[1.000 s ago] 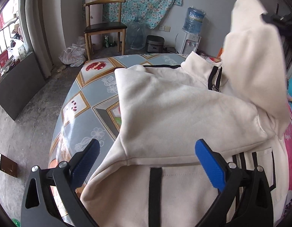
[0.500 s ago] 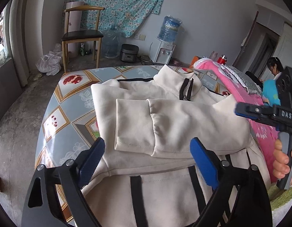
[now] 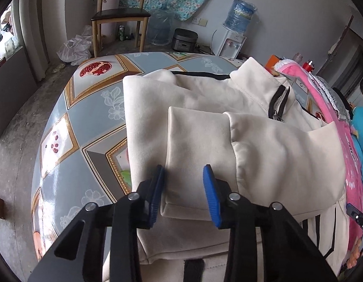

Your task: Fold large clothes

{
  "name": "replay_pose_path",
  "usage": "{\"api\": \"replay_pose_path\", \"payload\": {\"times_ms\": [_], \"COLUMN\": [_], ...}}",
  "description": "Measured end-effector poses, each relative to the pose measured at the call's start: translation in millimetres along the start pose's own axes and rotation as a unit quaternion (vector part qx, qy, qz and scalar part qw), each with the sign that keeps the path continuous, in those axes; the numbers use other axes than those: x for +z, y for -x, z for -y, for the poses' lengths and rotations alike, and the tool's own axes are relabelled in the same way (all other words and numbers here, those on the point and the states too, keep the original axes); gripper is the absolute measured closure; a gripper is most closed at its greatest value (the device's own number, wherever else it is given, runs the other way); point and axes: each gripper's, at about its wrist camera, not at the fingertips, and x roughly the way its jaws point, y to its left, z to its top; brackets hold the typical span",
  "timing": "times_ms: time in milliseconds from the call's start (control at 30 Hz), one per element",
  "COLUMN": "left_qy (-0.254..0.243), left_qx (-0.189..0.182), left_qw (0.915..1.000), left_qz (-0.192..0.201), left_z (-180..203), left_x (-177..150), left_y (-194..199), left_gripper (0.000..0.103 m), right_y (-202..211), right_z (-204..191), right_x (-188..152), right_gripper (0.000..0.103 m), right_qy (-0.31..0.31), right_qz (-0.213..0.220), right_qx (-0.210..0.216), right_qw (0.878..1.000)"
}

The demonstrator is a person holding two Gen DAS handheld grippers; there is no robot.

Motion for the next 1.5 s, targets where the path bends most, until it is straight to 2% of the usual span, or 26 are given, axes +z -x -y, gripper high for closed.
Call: {"api": "replay_pose_path", "payload": {"times_ms": [33, 100, 233, 367, 400, 500, 600, 733, 833, 933, 1033, 1067, 1100, 1133, 1200, 1267, 1300, 1333, 1367, 1400, 1500], "left_qy": [-0.001, 0.002, 0.014, -0.008, -0.018, -0.03, -0.031, -0.012, -0.002, -0.003, -0.008, -0.007, -0.007, -0.008, -0.011, -0.015, -0.016, -0.018, -0.019, -0.019, -0.02], "left_qx": [0.006, 0.011, 0.016, 0.038, 0.048, 0.057, 0.052, 0.06, 0.062, 0.063, 0.068, 0.067, 0.067, 0.067, 0.069, 0.071, 0.071, 0.071, 0.07, 0.068, 0.065], "left_qw": [1.0, 0.9999, 0.9997, 0.9992, 0.9987, 0.9979, 0.9974, 0.998, 0.998, 0.998, 0.9977, 0.9977, 0.9978, 0.9977, 0.9975, 0.9973, 0.9973, 0.9973, 0.9974, 0.9975, 0.9977], "left_qz": [0.0, -0.003, -0.009, -0.007, -0.007, 0.008, 0.039, 0.017, -0.013, -0.007, -0.002, -0.001, 0.0, 0.001, 0.001, 0.002, 0.002, 0.002, 0.003, 0.003, 0.006], "left_z": [-0.6, -3.0, -6.1, 2.5, 5.3, 12.8, 16.8, 2.2, -10.1, -10.9, -8.9, -9.5, -10.0, -9.7, -9.2, -8.2, -8.1, -8.1, -8.4, -8.7, -9.6], "left_x": [0.6, 2.9, 8.0, 7.3, 6.3, 6.3, 5.0, -3.9, -15.0, -21.2, -24.4, -25.4, -25.3, -26.1, -26.5, -26.4, -26.6, -26.7, -26.5, -26.3, -27.9], "left_y": [-0.7, -2.2, -4.9, -5.5, -4.3, 12.7, 47.4, 49.8, 31.5, 27.6, 26.2, 25.8, 25.7, 26.0, 26.8, 26.6, 26.6, 26.6, 26.7, 27.1, 27.4], "left_gripper": [0.079, 0.083, 0.083, 0.087, 0.098, 0.099, 0.099, 0.099, 0.099, 0.099, 0.099, 0.099, 0.099, 0.099, 0.099, 0.099, 0.099, 0.099, 0.099, 0.099, 0.099], "right_y": [0.6, -2.5, -6.5, -9.1, -9.3, -7.2, -5.6, 3.1, 19.1, 29.9, 10.0, -4.9, -23.4, -38.5, -66.7, -90.8, -98.9, -104.9, -106.7, -103.4, -81.7], "right_z": [-1.5, -6.6, -10.1, -8.5, -7.8, -6.4, -6.9, -11.5, -10.9, -2.6, 12.1, 18.3, 23.9, 26.8, 31.9, 32.4, 31.0, 28.4, 26.0, 22.1, 13.8], "right_x": [-1.2, -1.9, -0.6, -0.9, -1.5, -1.7, -0.4, 5.3, 23.2, 57.5, 99.6, 112.3, 124.8, 134.0, 151.0, 162.6, 166.0, 168.7, 170.2, 172.7, 173.3], "right_gripper": [0.053, 0.053, 0.053, 0.053, 0.054, 0.055, 0.055, 0.055, 0.055, 0.052, 0.05, 0.05, 0.053, 0.059, 0.062, 0.069, 0.079, 0.093, 0.098, 0.098, 0.099], "right_qy": [0.004, 0.01, 0.008, 0.0, -0.001, -0.002, 0.002, 0.022, 0.021, -0.013, -0.058, -0.075, -0.089, -0.096, -0.114, -0.121, -0.122, -0.12, -0.114, -0.104, -0.074], "right_qz": [0.001, 0.002, 0.002, 0.0, 0.0, -0.001, -0.008, -0.023, -0.015, -0.004, -0.013, -0.022, -0.033, -0.041, -0.052, -0.065, -0.066, -0.068, -0.065, -0.052, 0.01], "right_qx": [-0.002, -0.002, 0.002, 0.006, 0.008, 0.011, 0.009, 0.0, 0.02, 0.053, 0.087, 0.084, 0.073, 0.063, 0.059, 0.051, 0.048, 0.045, 0.037, 0.032, 0.012], "right_qw": [1.0, 1.0, 1.0, 1.0, 1.0, 1.0, 1.0, 0.999, 0.999, 0.998, 0.994, 0.993, 0.993, 0.993, 0.99, 0.989, 0.989, 0.989, 0.991, 0.993, 0.997]}}
